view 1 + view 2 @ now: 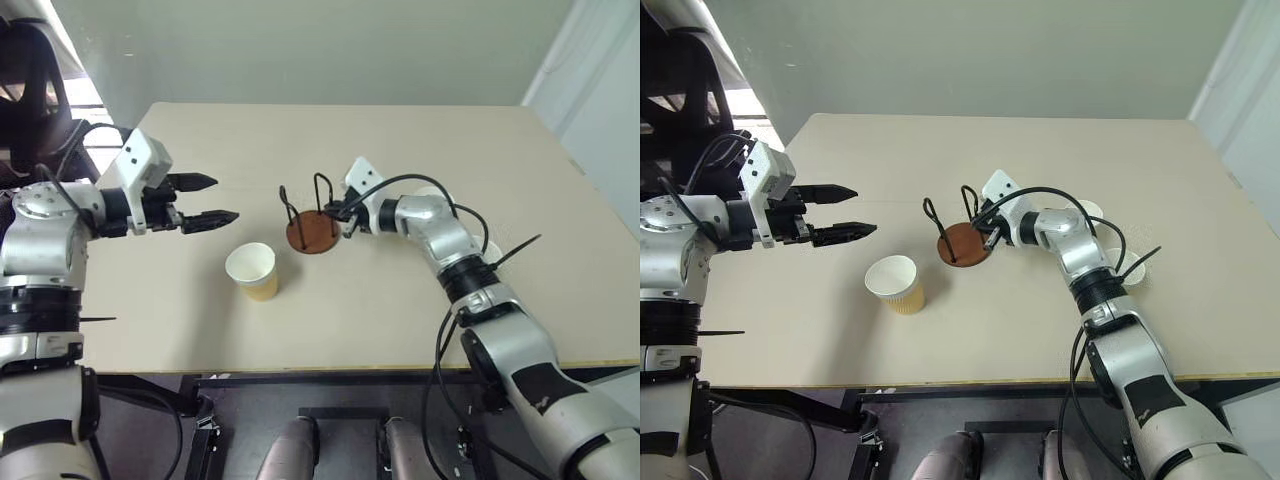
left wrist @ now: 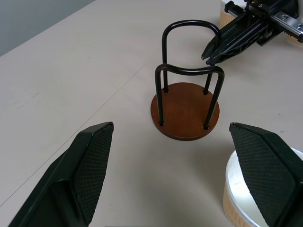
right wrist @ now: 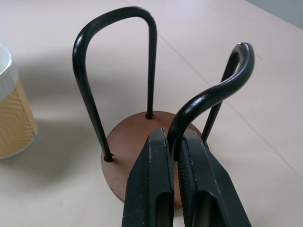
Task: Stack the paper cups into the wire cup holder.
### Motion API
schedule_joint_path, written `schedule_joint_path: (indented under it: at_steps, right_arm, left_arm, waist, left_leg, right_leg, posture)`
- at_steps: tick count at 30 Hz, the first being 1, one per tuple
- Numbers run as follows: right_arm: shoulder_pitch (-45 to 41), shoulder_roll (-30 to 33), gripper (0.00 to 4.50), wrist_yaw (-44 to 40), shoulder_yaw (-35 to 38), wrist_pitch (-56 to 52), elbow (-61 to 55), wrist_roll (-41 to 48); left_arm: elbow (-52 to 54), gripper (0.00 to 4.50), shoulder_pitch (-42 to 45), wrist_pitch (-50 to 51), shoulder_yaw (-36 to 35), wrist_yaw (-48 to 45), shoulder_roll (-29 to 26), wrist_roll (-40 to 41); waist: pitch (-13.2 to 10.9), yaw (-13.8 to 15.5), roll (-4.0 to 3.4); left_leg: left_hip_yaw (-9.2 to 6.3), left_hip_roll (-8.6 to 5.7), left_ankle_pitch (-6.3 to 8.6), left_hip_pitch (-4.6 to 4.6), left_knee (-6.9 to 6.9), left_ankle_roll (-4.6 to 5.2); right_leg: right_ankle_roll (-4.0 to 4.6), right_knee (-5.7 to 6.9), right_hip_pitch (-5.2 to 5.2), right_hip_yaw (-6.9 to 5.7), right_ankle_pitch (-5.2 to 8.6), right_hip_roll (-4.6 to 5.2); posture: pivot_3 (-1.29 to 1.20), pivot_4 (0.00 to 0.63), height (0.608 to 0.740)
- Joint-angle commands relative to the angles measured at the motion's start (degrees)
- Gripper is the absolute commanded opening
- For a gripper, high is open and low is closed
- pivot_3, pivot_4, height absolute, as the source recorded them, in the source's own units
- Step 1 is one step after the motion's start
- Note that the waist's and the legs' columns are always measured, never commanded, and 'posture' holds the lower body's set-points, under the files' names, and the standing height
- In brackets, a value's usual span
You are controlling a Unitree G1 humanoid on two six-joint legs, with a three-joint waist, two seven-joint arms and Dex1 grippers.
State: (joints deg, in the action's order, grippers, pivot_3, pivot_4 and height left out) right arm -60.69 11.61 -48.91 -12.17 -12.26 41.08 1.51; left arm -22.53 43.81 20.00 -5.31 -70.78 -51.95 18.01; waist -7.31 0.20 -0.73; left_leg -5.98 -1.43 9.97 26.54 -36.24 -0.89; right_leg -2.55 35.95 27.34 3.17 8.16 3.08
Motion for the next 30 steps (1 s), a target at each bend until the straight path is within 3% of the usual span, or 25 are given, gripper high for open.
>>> schedule_joint_path:
  at_steps: [1, 13, 21, 24, 30]
  right_arm:
    - [3.2, 3.2, 0.01, -3.7, 0.4, -4.3, -9.0, 1.3]
    - [18.0, 16.5, 0.01, -6.5, 1.9, -26.1, -41.3, 6.4]
    - [18.7, 19.5, 0.01, -5.1, 4.1, -35.8, -50.7, 11.4]
    - [18.0, 20.7, 0.01, -5.7, 4.9, -39.3, -53.5, 13.9]
    - [18.1, 25.2, 0.01, -7.3, 4.2, -44.5, -59.0, 18.5]
  left_arm:
    - [0.4, 4.22, 1.7, -0.9, -0.3, 0.2, -0.5, -0.5]
    - [-2.1, 4.22, 2.9, -2.1, 0.6, -0.5, 0.7, -1.6]
    - [-4.7, 4.22, 4.6, -3.4, 1.8, -1.2, 2.2, -2.4]
    - [-5.5, 4.22, 5.1, -3.9, 2.0, -1.4, 2.5, -2.6]
    - [-6.5, 4.22, 5.7, -4.6, 2.4, -1.7, 2.9, -2.9]
  waist:
    - [0.0, 0.0, 0.01]
    - [0.0, 0.0, 0.05]
    - [0.0, 0.0, 0.07]
    - [0.0, 0.0, 0.08]
    - [0.0, 0.0, 0.10]
  left_leg:
    - [0.00, 0.00, -0.01, 0.00, -0.01, 0.01]
    - [0.01, 0.03, -0.19, -0.35, -0.06, 0.16]
    - [0.03, 0.03, -0.36, -0.42, -0.04, 0.01]
    - [0.03, 0.03, -0.67, -0.41, -0.03, 0.52]
    - [0.04, 0.02, -0.64, -0.34, 0.03, 0.52]
  right_leg:
    - [0.00, -0.01, -0.02, -0.01, 0.00, 0.00]
    - [0.00, -0.01, -0.44, -0.03, 0.01, -0.03]
    - [0.00, 0.02, -0.49, 0.05, -0.01, -0.08]
    - [0.00, 0.02, -0.49, 0.05, 0.00, -0.08]
    - [-0.11, -0.04, -0.44, 0.05, 0.07, -0.10]
  posture:
    - [0.00, 0.150, 0.740]
    - [0.00, 0.150, 0.740]
    - [0.00, 0.150, 0.740]
    - [0.00, 0.150, 0.740]
    - [0.00, 0.150, 0.740]
